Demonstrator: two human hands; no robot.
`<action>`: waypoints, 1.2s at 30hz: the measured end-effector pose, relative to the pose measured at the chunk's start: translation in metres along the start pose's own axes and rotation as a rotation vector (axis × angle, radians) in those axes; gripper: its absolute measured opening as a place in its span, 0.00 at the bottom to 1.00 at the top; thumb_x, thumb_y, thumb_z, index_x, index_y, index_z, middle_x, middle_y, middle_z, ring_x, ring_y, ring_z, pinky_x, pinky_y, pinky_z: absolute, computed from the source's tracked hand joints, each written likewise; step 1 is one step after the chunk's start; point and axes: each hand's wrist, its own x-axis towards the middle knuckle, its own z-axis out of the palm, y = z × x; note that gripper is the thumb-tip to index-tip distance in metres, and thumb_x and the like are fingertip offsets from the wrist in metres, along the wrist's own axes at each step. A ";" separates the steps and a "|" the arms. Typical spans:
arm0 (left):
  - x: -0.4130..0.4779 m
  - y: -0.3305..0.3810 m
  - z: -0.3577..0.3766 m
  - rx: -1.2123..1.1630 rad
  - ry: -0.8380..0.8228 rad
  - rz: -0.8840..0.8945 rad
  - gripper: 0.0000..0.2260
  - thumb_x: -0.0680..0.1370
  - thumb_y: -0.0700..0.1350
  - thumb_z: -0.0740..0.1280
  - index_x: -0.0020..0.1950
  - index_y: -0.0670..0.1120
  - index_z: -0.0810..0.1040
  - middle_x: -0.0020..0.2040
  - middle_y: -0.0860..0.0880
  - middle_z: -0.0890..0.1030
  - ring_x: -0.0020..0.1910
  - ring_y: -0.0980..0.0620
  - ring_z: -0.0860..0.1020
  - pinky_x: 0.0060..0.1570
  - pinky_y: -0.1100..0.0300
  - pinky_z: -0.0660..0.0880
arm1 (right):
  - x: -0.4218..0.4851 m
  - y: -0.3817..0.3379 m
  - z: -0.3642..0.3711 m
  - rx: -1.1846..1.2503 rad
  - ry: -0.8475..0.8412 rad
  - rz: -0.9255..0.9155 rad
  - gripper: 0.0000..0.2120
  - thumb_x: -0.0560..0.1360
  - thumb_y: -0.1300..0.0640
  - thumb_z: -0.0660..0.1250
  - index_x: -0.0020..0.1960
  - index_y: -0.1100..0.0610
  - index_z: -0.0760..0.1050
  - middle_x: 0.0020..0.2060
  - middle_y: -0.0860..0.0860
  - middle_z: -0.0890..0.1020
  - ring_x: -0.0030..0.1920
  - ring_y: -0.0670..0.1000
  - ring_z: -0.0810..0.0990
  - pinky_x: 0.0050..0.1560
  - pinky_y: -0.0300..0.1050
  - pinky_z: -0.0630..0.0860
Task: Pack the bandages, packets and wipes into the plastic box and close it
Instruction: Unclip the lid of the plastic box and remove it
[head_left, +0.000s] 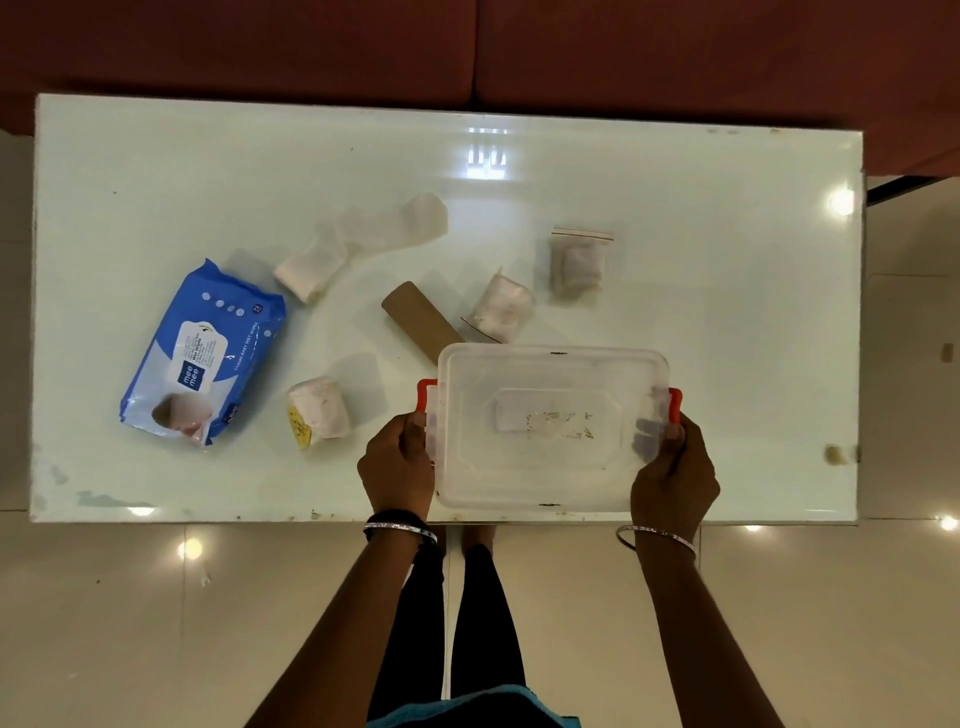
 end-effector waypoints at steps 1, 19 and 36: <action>0.001 -0.001 0.001 -0.033 -0.020 -0.026 0.12 0.81 0.44 0.61 0.48 0.41 0.83 0.41 0.43 0.84 0.41 0.40 0.80 0.44 0.52 0.77 | 0.001 0.001 -0.001 -0.017 0.003 -0.001 0.15 0.83 0.61 0.54 0.61 0.63 0.78 0.46 0.59 0.85 0.41 0.58 0.80 0.40 0.38 0.67; 0.014 -0.012 -0.009 -0.443 -0.343 -0.296 0.10 0.81 0.43 0.63 0.53 0.39 0.82 0.44 0.43 0.84 0.42 0.47 0.84 0.40 0.55 0.83 | 0.044 -0.021 -0.002 0.086 0.189 0.180 0.10 0.75 0.63 0.63 0.53 0.59 0.80 0.46 0.56 0.84 0.44 0.55 0.82 0.52 0.53 0.79; 0.030 -0.017 -0.020 -0.610 -0.553 -0.323 0.16 0.80 0.46 0.64 0.58 0.34 0.78 0.49 0.35 0.81 0.45 0.43 0.81 0.37 0.55 0.81 | -0.078 -0.140 0.068 -0.742 -0.682 -0.750 0.31 0.67 0.40 0.70 0.68 0.45 0.68 0.80 0.55 0.44 0.78 0.64 0.38 0.67 0.78 0.50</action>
